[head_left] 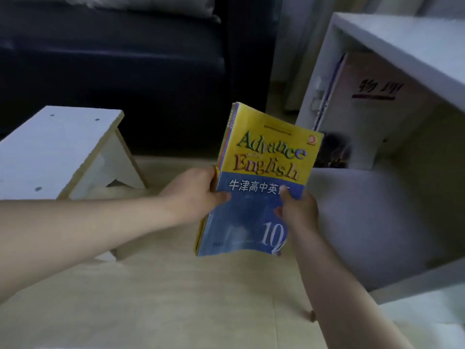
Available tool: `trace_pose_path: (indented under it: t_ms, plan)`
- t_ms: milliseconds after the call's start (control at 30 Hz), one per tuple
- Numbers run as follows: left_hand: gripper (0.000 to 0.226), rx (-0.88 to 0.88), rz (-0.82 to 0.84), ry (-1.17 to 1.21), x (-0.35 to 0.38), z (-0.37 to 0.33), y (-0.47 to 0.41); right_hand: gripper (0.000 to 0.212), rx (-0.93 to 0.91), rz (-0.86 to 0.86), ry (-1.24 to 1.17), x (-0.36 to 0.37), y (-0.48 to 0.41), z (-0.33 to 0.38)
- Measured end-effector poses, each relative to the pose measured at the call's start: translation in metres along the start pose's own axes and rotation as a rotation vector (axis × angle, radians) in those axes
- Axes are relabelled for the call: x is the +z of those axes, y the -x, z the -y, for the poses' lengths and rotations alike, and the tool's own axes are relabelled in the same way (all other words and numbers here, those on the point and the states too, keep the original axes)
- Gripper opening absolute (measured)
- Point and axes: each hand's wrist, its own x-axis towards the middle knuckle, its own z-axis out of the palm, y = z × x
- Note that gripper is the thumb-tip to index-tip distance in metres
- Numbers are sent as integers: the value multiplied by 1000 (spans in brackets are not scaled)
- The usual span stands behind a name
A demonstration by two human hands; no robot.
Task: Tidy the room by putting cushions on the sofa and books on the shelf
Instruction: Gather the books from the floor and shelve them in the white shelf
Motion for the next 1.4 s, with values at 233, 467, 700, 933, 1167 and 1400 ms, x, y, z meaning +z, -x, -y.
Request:
trace_pose_path:
  t_ms: [233,467,700,933,1167,1400]
  plan:
    - [25,10,-2,149,3,-1,-22,27,-8,-70,-51,-13,-15,21]
    - [22,41,33,270,25,-21,-50,28,29,-221,-54,-38,-34,29]
    - [19,83,79,353,46,-36,-80,44,69,-347,16,-52,-57,48]
    - [23,132,60,387,63,-51,-108,40,8,-491,18,-69,-70,57]
    - [27,194,22,385,74,-56,-126,44,-10,-531,-42,-74,-79,69]
    - [25,218,28,318,83,-60,-140,46,-32,-587,-198,-70,-82,67]
